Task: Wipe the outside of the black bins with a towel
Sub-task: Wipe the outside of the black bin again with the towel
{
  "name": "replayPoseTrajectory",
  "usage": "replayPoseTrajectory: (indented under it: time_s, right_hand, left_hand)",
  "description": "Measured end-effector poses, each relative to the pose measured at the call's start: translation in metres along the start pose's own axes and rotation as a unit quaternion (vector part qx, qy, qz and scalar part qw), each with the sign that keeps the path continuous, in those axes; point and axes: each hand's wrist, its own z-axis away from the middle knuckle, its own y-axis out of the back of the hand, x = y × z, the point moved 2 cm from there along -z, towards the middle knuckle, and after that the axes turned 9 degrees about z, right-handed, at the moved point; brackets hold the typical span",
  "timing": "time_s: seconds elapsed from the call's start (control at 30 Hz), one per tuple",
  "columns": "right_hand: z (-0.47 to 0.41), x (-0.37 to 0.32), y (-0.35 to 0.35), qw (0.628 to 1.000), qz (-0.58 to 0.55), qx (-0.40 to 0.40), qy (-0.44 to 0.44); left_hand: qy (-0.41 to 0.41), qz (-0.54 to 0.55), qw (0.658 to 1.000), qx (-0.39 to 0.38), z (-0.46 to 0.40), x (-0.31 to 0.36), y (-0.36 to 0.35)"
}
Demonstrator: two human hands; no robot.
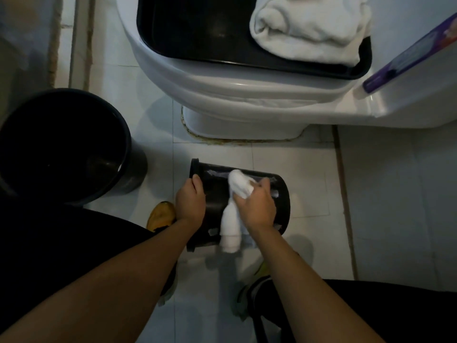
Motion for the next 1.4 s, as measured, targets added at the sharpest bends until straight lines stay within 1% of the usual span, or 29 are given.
replayPoseTrajectory:
  time_s: [0.07, 0.13, 0.2, 0.23, 0.3, 0.37, 0.4, 0.47, 0.5, 0.53, 0.6, 0.63, 0.67, 0.7, 0.77, 0.83, 0.9, 0.93, 0.97, 1.03, 1.07, 1.1, 1.13, 1.2, 1.23, 1.3, 1.4]
  right_hand:
    - [-0.016, 0.023, 0.019, 0.993, -0.004, 0.052, -0.106]
    - [-0.033, 0.048, 0.040, 0.978, 0.015, 0.068, -0.199]
    - [-0.038, 0.059, 0.046, 0.971, 0.064, 0.063, -0.219]
    - [-0.034, 0.055, 0.043, 0.973, 0.083, 0.068, -0.205]
    - [-0.019, 0.039, 0.026, 0.986, 0.083, 0.075, -0.127]
    - [-0.001, 0.023, 0.005, 0.998, 0.041, 0.040, -0.028]
    - [0.005, 0.018, -0.001, 1.000, 0.007, 0.017, 0.005]
    - [0.005, 0.021, 0.001, 0.999, -0.041, -0.009, 0.022]
    - [0.002, 0.028, 0.007, 0.999, -0.038, 0.003, 0.010]
    - [-0.003, 0.039, 0.015, 0.999, -0.026, 0.028, -0.023]
    - [-0.016, 0.066, 0.035, 0.985, -0.009, 0.082, -0.152]
    - [-0.020, 0.074, 0.043, 0.974, 0.001, 0.094, -0.206]
    - [-0.021, 0.077, 0.046, 0.970, 0.029, 0.094, -0.223]
    - [-0.020, 0.072, 0.045, 0.972, 0.070, 0.088, -0.207]
    - [-0.009, 0.049, 0.025, 0.982, 0.107, 0.079, -0.133]
    - [0.016, 0.013, -0.011, 0.996, 0.069, 0.054, -0.034]
    - [0.041, -0.020, -0.041, 0.999, 0.006, 0.016, 0.046]
    - [0.046, -0.029, -0.049, 0.997, -0.013, -0.002, 0.073]
    - [0.047, -0.031, -0.051, 0.995, -0.028, -0.017, 0.089]
    - [0.035, -0.021, -0.045, 0.991, -0.024, -0.048, 0.121]
    - [0.027, -0.016, -0.038, 0.989, 0.000, -0.052, 0.137]
    - [0.018, -0.013, -0.030, 0.989, 0.015, -0.049, 0.140]
    - [0.010, -0.013, -0.023, 0.992, 0.022, -0.036, 0.120]
    - [0.001, -0.017, -0.013, 0.999, 0.020, 0.005, 0.036]
    - [0.000, -0.022, -0.012, 0.999, 0.031, 0.016, 0.013]
    - [0.005, -0.026, -0.017, 0.998, 0.056, 0.009, 0.028]
    - [0.017, -0.022, -0.023, 0.995, 0.012, -0.034, 0.091]
  left_hand:
    - [-0.003, -0.011, 1.000, -0.001, 0.003, -0.001, 0.001]
    - [-0.009, -0.013, 1.000, -0.002, 0.008, -0.001, 0.000]
    - [-0.012, -0.010, 1.000, 0.003, 0.010, -0.002, -0.001]
    - [-0.010, -0.008, 1.000, 0.006, 0.010, -0.004, -0.001]
    - [-0.002, -0.001, 1.000, 0.004, 0.010, -0.004, -0.001]
    - [-0.005, -0.005, 1.000, 0.008, 0.008, -0.004, -0.002]
    - [-0.012, -0.006, 1.000, 0.013, 0.007, -0.006, -0.001]
    - [-0.020, -0.008, 1.000, 0.011, 0.008, -0.004, 0.000]
    - [-0.022, -0.008, 1.000, 0.004, 0.007, -0.003, 0.001]
    - [-0.022, -0.005, 1.000, -0.002, 0.006, -0.003, 0.001]
    - [-0.014, 0.008, 1.000, -0.013, 0.007, -0.001, 0.001]
    - [-0.009, 0.016, 1.000, -0.016, 0.008, 0.001, 0.002]
    - [-0.005, 0.025, 1.000, -0.015, 0.009, 0.002, 0.002]
    - [0.005, 0.035, 0.999, -0.011, 0.010, 0.002, 0.002]
    - [0.036, 0.055, 0.998, -0.010, 0.010, -0.003, -0.002]
    - [0.054, 0.077, 0.995, -0.015, 0.007, -0.008, -0.001]
    - [0.031, 0.085, 0.995, -0.046, 0.002, -0.018, 0.003]
    - [0.012, 0.085, 0.994, -0.074, 0.001, -0.022, 0.004]
    - [0.010, 0.087, 0.992, -0.095, 0.001, -0.021, 0.006]
    - [0.038, 0.107, 0.989, -0.093, 0.001, -0.017, 0.007]
    - [0.051, 0.115, 0.988, -0.092, 0.001, -0.011, 0.006]
    - [0.072, 0.117, 0.986, -0.094, 0.000, -0.004, 0.004]
    - [0.092, 0.114, 0.984, -0.098, -0.001, -0.001, 0.004]
    - [0.118, 0.104, 0.982, -0.105, -0.002, 0.005, 0.002]
    - [0.121, 0.102, 0.982, -0.103, -0.002, 0.007, 0.003]
    - [0.115, 0.108, 0.983, -0.094, -0.001, 0.006, 0.003]
    - [0.116, 0.140, 0.979, -0.089, 0.002, 0.001, 0.000]
